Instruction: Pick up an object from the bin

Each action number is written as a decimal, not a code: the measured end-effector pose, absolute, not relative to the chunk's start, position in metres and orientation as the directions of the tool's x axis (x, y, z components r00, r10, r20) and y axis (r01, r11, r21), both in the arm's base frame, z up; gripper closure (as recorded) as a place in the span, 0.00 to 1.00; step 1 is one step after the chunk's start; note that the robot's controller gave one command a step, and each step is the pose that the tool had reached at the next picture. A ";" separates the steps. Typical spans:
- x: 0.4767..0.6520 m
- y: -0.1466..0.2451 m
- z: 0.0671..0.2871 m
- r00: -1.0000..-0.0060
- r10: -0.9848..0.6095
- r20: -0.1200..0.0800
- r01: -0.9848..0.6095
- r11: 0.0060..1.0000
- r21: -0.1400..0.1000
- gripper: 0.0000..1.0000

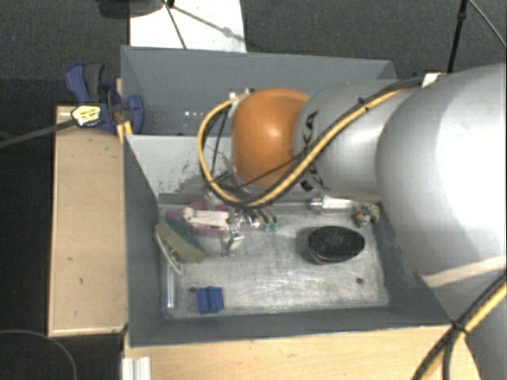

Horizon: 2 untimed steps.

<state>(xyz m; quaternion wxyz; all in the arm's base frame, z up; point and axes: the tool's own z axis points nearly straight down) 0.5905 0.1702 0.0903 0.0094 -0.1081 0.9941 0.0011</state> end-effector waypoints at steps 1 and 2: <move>0.596 0.177 0.088 -0.990 -0.138 -0.018 -0.138 0.990 -0.002 0.00; 0.580 0.198 0.105 -0.979 -0.205 -0.010 -0.205 0.979 0.002 0.00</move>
Offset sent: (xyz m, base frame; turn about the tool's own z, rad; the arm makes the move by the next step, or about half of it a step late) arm -0.0006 0.0088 -0.0098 0.0759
